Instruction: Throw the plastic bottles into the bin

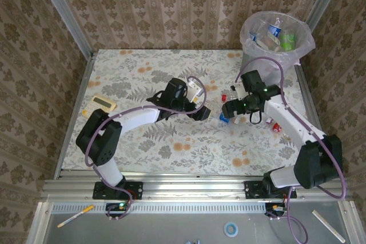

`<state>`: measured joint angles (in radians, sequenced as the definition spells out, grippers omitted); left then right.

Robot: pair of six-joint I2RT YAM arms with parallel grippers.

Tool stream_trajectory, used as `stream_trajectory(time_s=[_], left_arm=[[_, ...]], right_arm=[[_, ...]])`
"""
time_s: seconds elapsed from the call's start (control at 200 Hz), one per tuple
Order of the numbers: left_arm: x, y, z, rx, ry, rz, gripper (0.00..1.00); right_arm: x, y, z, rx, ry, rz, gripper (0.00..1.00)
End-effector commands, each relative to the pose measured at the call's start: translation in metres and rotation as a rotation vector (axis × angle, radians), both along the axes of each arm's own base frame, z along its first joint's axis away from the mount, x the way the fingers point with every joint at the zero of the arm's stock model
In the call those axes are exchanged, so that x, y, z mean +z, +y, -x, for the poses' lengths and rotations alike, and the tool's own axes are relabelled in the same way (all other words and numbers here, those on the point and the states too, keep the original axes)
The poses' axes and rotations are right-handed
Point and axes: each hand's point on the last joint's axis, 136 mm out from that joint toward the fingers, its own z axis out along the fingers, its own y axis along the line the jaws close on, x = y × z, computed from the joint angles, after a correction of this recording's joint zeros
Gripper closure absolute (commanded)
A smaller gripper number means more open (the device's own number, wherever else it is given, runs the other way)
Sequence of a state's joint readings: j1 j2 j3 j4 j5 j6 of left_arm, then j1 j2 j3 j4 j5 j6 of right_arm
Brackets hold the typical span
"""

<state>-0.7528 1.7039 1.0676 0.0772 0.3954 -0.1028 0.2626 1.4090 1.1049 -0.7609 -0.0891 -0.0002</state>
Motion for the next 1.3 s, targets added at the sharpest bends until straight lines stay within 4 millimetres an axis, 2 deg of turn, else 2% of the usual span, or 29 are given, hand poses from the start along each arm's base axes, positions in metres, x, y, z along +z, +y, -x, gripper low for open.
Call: stream_trajectory(time_s=[0.0, 0.245, 0.5, 0.655, 0.75, 0.895, 1.115, 1.2, 1.295], left_arm=[[0.015, 0.003, 0.001, 0.011, -0.018, 0.038, 0.00], [0.016, 0.009, -0.001, 0.030, -0.028, 0.026, 0.00], [0.017, 0.017, -0.002, 0.044, -0.040, 0.016, 0.00], [0.016, 0.022, -0.001, 0.051, -0.043, 0.009, 0.00], [0.016, 0.023, -0.001, 0.051, -0.044, 0.008, 0.00], [0.016, 0.026, -0.001, 0.051, -0.044, 0.001, 0.00], [0.017, 0.027, -0.002, 0.056, -0.046, 0.000, 0.00], [0.020, 0.027, -0.001, 0.054, -0.048, 0.007, 0.00], [0.026, 0.027, -0.001, 0.052, -0.057, 0.018, 0.00]], right_arm=[[-0.015, 0.005, -0.008, 0.054, 0.001, 0.022, 0.03], [-0.042, 0.020, -0.022, 0.089, 0.035, 0.020, 0.04], [-0.085, 0.019, -0.038, 0.092, 0.095, 0.112, 0.09], [-0.097, 0.026, -0.039, 0.117, 0.112, 0.141, 0.11], [-0.100, 0.026, -0.038, 0.118, 0.117, 0.151, 0.16], [-0.094, 0.028, -0.032, 0.131, 0.103, 0.152, 0.25], [-0.074, 0.032, -0.017, 0.133, 0.054, 0.160, 0.39], [-0.061, 0.034, -0.012, 0.119, 0.015, 0.140, 0.43], [-0.037, 0.036, -0.010, 0.103, -0.056, 0.107, 0.44]])
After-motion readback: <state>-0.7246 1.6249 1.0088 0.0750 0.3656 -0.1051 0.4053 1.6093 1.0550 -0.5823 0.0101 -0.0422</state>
